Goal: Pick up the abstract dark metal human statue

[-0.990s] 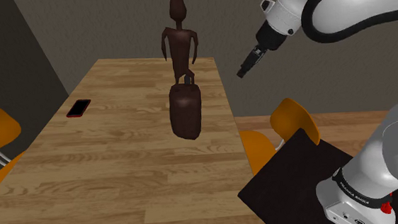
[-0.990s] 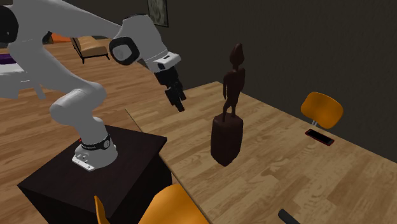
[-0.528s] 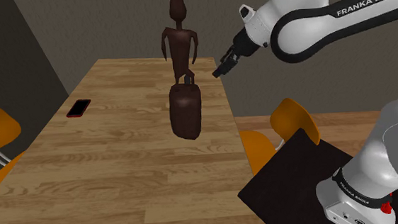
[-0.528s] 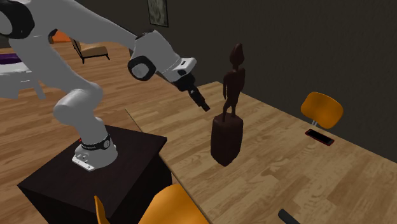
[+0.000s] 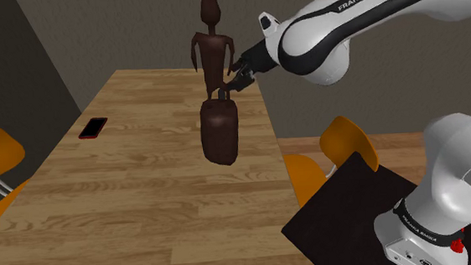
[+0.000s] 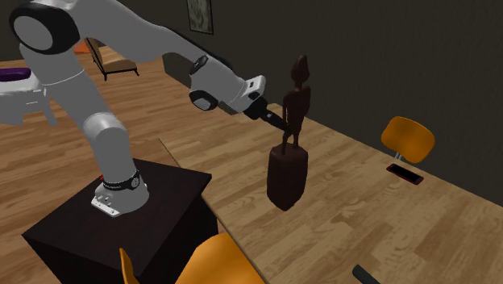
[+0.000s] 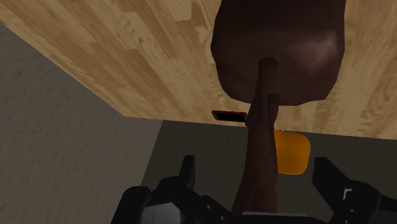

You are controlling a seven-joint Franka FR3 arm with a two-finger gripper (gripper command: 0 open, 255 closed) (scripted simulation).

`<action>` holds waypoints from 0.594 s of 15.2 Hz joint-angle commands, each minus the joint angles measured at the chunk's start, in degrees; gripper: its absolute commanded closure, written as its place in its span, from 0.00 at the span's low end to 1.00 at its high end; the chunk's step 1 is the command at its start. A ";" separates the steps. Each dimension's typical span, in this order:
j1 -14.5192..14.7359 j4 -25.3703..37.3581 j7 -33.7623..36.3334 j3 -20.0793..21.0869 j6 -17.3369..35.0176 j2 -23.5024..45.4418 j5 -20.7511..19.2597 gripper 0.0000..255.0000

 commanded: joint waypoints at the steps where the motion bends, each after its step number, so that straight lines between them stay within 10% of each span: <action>1: 9.99 0.19 -4.29 -8.85 2.55 0.34 3.44 0.00; 5: 25.91 -0.55 -6.72 -24.01 6.63 -0.94 4.21 0.00; 8: 27.93 -0.75 -6.41 -26.06 7.23 -1.22 3.56 0.00; 9: 28.02 -0.80 -6.44 -26.16 7.29 -1.28 3.54 1.00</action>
